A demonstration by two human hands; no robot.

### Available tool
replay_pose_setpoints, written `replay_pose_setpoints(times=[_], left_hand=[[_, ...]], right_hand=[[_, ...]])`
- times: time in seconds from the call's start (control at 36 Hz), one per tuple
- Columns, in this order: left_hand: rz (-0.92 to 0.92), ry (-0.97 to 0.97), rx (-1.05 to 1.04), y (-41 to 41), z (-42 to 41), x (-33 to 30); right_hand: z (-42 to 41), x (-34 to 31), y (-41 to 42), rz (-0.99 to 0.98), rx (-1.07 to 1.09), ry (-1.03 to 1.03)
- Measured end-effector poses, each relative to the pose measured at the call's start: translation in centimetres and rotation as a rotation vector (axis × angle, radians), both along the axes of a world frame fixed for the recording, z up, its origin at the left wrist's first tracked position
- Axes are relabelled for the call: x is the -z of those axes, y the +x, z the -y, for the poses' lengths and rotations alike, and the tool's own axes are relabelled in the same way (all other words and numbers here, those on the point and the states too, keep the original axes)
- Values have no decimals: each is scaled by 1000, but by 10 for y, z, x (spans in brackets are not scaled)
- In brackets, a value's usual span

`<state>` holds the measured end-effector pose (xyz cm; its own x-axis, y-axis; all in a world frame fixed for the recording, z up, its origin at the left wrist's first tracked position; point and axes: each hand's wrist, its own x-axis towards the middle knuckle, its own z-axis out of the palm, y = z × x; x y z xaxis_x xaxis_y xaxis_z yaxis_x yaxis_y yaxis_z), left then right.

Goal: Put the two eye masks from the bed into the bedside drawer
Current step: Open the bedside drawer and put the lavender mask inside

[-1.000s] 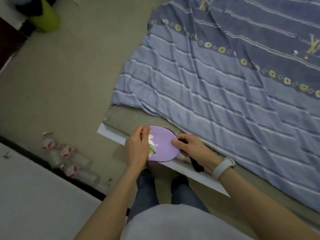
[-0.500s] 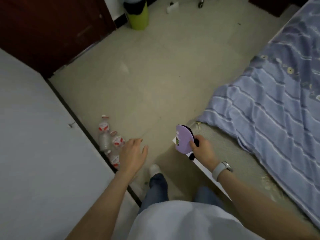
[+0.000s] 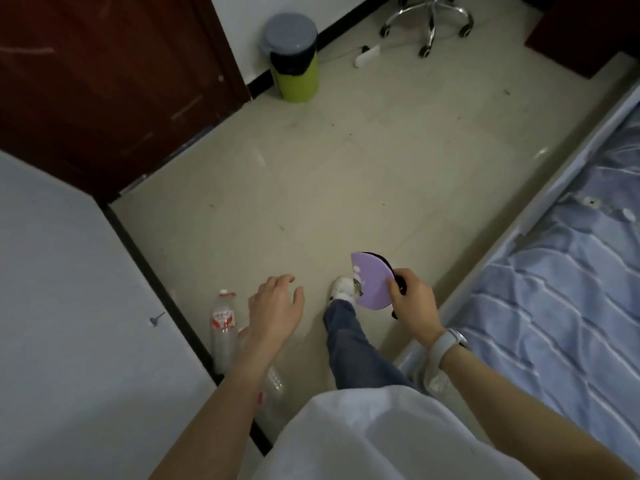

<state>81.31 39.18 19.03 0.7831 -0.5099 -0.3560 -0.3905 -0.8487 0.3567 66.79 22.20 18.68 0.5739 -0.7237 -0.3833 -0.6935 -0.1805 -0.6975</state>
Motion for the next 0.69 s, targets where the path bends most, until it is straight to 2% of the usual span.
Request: replay_pose_setpoints(times=[0.28,0.53,0.69], left_hand=[[39,-60,206,136,239,-25],[43,-33,541,188,454,-25],[21,-69,682,220,630,-14]], right_hand=[[189,-11,98,57,199,41],[353,-28,129,130,480,51],[489,-20,145,77,619,1]])
